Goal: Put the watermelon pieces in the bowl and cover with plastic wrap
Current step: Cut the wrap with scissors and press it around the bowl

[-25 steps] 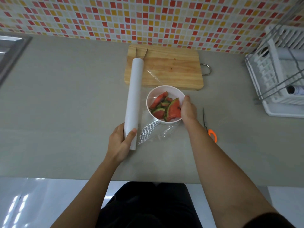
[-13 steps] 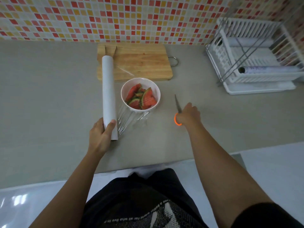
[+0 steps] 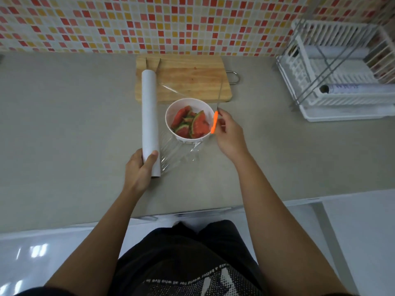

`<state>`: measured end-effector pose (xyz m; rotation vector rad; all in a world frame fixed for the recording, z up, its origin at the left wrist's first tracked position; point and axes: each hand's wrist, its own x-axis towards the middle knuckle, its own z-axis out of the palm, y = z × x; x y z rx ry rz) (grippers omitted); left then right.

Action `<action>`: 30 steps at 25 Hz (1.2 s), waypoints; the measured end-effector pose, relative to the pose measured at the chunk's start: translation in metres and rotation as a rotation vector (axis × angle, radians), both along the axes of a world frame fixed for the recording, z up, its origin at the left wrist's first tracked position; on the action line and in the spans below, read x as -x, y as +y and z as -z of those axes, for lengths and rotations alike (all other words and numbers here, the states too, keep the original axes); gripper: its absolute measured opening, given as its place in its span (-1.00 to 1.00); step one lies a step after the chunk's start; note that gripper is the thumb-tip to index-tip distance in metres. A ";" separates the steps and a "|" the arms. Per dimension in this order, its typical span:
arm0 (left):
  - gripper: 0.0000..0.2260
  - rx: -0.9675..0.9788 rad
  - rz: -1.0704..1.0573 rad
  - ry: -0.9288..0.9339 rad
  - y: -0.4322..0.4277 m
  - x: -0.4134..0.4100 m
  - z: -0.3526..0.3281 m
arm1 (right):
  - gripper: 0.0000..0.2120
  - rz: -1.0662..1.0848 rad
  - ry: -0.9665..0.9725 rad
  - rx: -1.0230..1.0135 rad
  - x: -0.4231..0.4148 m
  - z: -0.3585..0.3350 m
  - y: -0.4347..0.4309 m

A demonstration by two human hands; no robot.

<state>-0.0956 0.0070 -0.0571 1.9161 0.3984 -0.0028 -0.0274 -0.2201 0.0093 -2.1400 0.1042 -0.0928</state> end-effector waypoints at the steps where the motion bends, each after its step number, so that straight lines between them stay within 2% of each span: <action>1: -0.66 0.026 -0.008 0.009 0.000 0.001 -0.001 | -0.67 -0.080 0.009 -0.129 0.006 -0.002 0.015; 4: -0.70 0.068 -0.025 0.033 0.000 0.001 -0.004 | -0.71 -0.192 0.100 -0.397 0.021 0.004 0.056; 10: -0.62 0.060 -0.083 0.032 -0.003 0.001 -0.005 | -0.81 -0.118 0.192 -0.678 0.042 0.009 0.088; 13: -0.69 0.070 -0.114 0.051 -0.005 -0.001 -0.009 | -0.88 -0.110 0.212 -0.665 0.063 0.008 0.091; 17: -0.67 0.074 -0.126 0.036 -0.006 -0.002 -0.007 | -0.77 -0.040 0.299 -0.698 0.107 0.026 0.088; 19: -0.68 0.079 -0.135 0.023 -0.006 -0.001 -0.006 | -0.75 -0.037 0.353 -0.636 0.129 0.036 0.083; 24: -0.68 0.127 -0.125 0.031 -0.003 -0.003 -0.003 | -0.82 -0.092 0.443 -0.639 0.172 0.051 0.073; 30: -0.69 0.180 -0.115 0.029 0.000 -0.003 -0.005 | -0.62 -0.116 0.539 -0.592 0.196 0.060 0.079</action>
